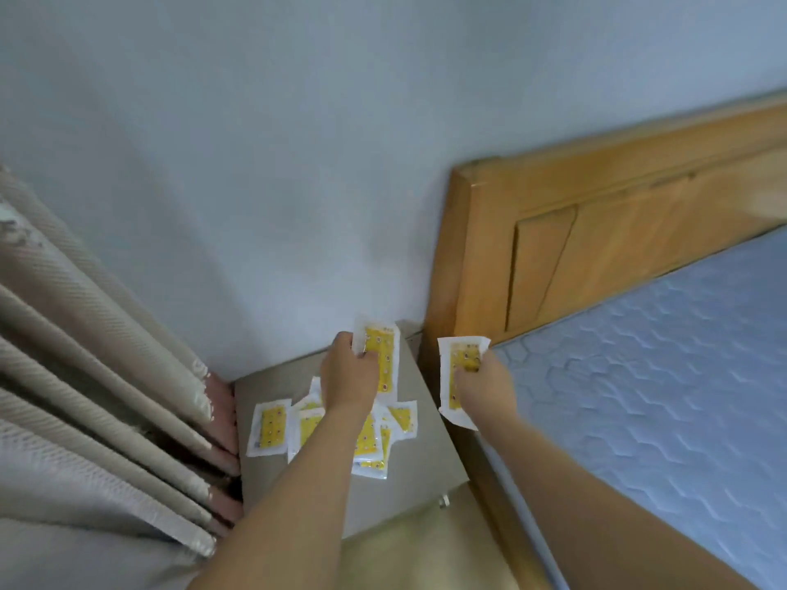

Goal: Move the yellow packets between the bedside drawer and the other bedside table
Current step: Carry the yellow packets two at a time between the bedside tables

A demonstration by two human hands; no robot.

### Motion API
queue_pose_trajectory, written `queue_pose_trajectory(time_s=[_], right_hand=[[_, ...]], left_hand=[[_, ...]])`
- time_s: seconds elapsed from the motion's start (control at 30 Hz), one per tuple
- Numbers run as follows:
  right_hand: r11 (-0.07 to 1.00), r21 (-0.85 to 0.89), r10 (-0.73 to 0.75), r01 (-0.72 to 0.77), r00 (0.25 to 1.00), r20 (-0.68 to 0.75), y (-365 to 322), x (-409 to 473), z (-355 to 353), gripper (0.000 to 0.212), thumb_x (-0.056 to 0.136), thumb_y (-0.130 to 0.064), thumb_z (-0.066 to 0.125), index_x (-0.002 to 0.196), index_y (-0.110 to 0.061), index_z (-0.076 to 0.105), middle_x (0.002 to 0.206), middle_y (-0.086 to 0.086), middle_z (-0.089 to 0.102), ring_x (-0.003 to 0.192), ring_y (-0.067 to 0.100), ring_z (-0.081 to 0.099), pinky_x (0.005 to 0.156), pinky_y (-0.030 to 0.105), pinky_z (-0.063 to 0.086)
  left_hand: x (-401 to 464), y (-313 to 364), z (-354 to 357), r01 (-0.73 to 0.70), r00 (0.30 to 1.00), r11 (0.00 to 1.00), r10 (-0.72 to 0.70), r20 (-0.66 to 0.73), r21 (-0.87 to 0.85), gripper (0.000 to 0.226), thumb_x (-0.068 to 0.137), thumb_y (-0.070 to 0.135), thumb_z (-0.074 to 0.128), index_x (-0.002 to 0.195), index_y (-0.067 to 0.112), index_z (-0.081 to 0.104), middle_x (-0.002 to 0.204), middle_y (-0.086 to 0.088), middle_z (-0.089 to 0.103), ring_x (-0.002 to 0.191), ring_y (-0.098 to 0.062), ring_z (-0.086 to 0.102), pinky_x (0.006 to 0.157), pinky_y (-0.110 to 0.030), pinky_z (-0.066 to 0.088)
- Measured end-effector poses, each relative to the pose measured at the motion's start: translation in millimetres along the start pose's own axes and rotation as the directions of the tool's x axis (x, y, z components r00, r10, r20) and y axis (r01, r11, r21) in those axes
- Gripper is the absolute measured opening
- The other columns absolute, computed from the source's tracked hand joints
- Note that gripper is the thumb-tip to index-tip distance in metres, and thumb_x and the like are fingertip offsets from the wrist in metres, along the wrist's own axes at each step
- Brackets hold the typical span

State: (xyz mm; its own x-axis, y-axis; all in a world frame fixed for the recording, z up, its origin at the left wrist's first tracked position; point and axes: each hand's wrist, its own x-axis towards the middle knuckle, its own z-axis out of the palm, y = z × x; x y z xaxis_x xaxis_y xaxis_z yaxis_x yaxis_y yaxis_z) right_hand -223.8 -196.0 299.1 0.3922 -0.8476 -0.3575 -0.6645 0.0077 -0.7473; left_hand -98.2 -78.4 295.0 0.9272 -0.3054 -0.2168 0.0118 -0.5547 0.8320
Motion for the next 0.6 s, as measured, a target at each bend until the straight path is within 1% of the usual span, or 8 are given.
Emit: queue_pose_trajectory(time_s=[0.07,0.1,0.2,0.27,0.33,0.43,0.5,0.6], right_hand=[[0.988,0.135,0.082,-0.073,0.995,-0.060,0.3,-13.9,-44.8,0.018,0.093,-0.008,0.045,0.110,-0.010,0.051,0.097,0.007,0.058,0.087,0.023,0.056,0.072,0.036,0.047],[0.973,0.212,0.111,-0.091,0.990,-0.085,0.9,-19.6,-68.8,0.018,0.094,-0.007,0.044,0.111,-0.009,0.051,0.092,0.006,0.055,0.083,0.022,0.054,0.070,0.036,0.048],[0.934,0.346,0.161,-0.082,0.966,-0.205,8.0,-40.1,-146.0,0.011,0.093,-0.003,0.042,0.092,-0.012,0.048,0.080,0.002,0.048,0.068,0.015,0.048,0.059,0.029,0.043],[0.924,0.376,0.189,-0.066,0.935,-0.301,23.7,-53.9,-193.7,0.009,0.089,-0.005,0.047,0.090,-0.012,0.053,0.088,0.008,0.056,0.073,0.020,0.055,0.063,0.030,0.047],[0.909,0.414,0.227,-0.052,0.894,-0.386,48.0,-73.1,-239.4,0.021,0.084,-0.007,0.054,0.104,-0.007,0.058,0.100,0.013,0.064,0.083,0.027,0.063,0.065,0.033,0.053],[0.877,0.479,0.305,-0.037,0.814,-0.495,95.4,-115.8,-308.8,0.024,0.083,-0.005,0.059,0.106,-0.007,0.057,0.100,0.012,0.064,0.085,0.027,0.064,0.064,0.033,0.055],[0.849,0.529,0.364,-0.016,0.742,-0.563,131.2,-154.7,-353.0,0.021,0.085,-0.002,0.057,0.104,-0.010,0.055,0.097,0.009,0.062,0.086,0.027,0.062,0.066,0.035,0.055],[0.817,0.576,0.449,0.008,0.619,-0.644,196.9,-224.1,-415.7,0.019,0.088,0.001,0.049,0.100,-0.014,0.051,0.088,0.003,0.056,0.078,0.022,0.057,0.056,0.026,0.046]], left_hand=[[-14.8,40.2,10.3,-0.142,0.989,0.988,0.139,0.058,0.061,0.006,0.089,0.015,0.057,0.084,0.012,0.054,0.079,0.001,0.058,0.075,-0.024,0.056,0.051,-0.027,0.035],[-21.1,59.3,18.2,-0.202,0.976,0.976,0.194,0.101,0.076,0.006,0.091,0.016,0.056,0.087,0.012,0.055,0.083,0.000,0.059,0.076,-0.023,0.057,0.051,-0.026,0.036],[-49.0,109.9,52.1,-0.317,0.925,0.948,0.304,0.227,0.027,0.011,0.092,0.016,0.056,0.100,0.014,0.063,0.095,0.001,0.064,0.081,-0.020,0.062,0.053,-0.023,0.042],[-81.0,139.0,80.4,-0.376,0.876,0.926,0.364,0.315,-0.027,0.013,0.092,0.015,0.056,0.102,0.015,0.064,0.096,0.001,0.066,0.078,-0.017,0.063,0.051,-0.022,0.043],[-122.2,164.0,110.9,-0.420,0.806,0.904,0.412,0.426,-0.080,0.012,0.093,0.016,0.054,0.102,0.016,0.063,0.094,0.003,0.066,0.078,-0.015,0.065,0.054,-0.025,0.049],[-200.3,198.0,159.6,-0.483,0.668,0.864,0.468,0.578,-0.141,0.012,0.091,0.018,0.053,0.100,0.018,0.062,0.093,0.001,0.067,0.083,-0.020,0.067,0.066,-0.034,0.055],[-261.5,216.8,190.6,-0.543,0.570,0.820,0.517,0.638,-0.180,0.014,0.090,0.015,0.053,0.100,0.018,0.063,0.093,0.000,0.068,0.082,-0.021,0.066,0.063,-0.032,0.053],[-367.8,236.1,234.9,-0.621,0.440,0.749,0.575,0.690,-0.229,0.015,0.086,0.010,0.052,0.092,0.015,0.065,0.089,-0.004,0.068,0.081,-0.025,0.066,0.060,-0.029,0.050]])
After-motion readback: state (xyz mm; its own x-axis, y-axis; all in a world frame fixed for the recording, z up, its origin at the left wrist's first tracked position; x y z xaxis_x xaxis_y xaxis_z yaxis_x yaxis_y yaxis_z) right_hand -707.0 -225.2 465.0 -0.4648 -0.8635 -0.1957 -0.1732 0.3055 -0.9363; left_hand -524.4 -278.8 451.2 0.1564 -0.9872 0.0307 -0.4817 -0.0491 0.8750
